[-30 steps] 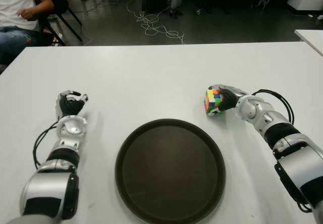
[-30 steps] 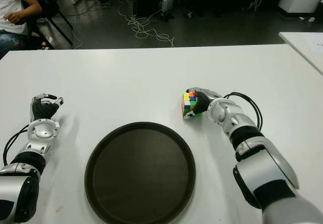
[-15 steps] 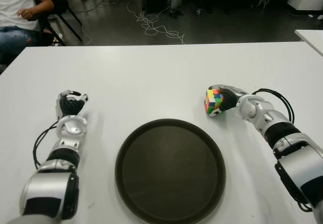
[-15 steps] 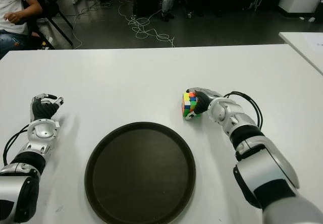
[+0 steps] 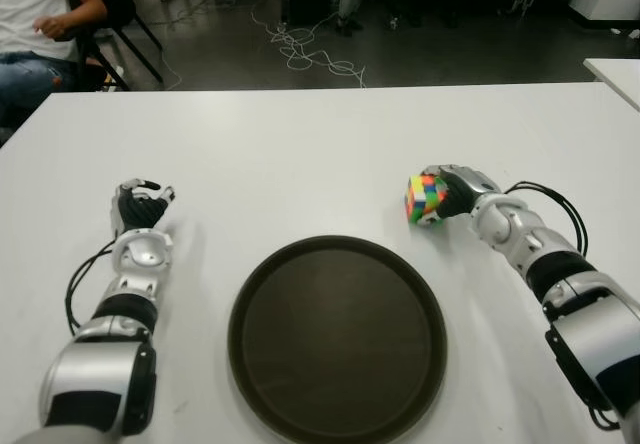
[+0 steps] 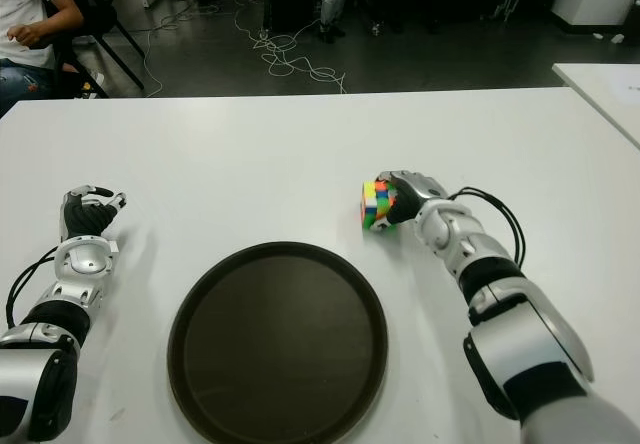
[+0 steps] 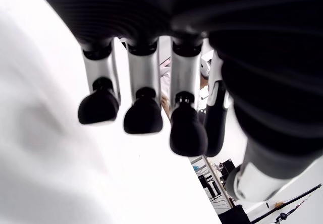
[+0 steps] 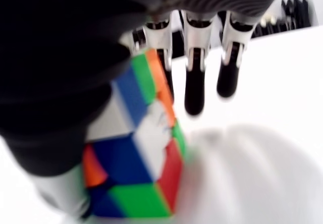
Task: Pick up the Rubik's Cube and put it in the plate
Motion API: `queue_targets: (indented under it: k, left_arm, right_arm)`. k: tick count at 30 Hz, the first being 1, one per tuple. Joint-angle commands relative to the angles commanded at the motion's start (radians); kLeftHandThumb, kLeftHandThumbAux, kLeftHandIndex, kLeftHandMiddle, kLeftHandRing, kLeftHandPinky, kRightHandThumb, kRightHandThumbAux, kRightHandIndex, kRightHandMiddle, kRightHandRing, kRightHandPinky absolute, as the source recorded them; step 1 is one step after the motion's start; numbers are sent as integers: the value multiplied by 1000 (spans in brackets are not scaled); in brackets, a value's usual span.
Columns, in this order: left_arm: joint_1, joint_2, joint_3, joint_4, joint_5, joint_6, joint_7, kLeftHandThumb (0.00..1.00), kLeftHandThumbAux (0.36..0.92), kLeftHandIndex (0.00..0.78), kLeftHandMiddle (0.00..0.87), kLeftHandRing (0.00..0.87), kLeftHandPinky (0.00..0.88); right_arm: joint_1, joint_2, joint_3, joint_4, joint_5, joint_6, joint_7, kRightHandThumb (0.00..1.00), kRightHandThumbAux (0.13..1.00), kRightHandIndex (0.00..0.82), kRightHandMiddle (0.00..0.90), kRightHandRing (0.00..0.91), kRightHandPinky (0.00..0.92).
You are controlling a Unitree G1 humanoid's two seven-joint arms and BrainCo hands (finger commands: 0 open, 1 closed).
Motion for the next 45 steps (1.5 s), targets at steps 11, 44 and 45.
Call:
queue_targets:
  k: [11,44,45]
  left_arm:
    - [-1,1,-2,-1,0,9,-7,711,701,442,807,809,797]
    - [-1,-1,3,0,-2,2,0,711,700,442,809,809,798]
    - [-1,0,3,0,-2,2,0,711,700,442,810,809,797]
  right_arm:
    - [17,35,-122,-3,128,-18,-27,480,774,697,826,816,802]
    - [30,54,-193,-11,182,-40,-21,506,772,691,822,818,805]
    - [32,55,-197,-12,186,-45,-18,504,774,690,821,817,803]
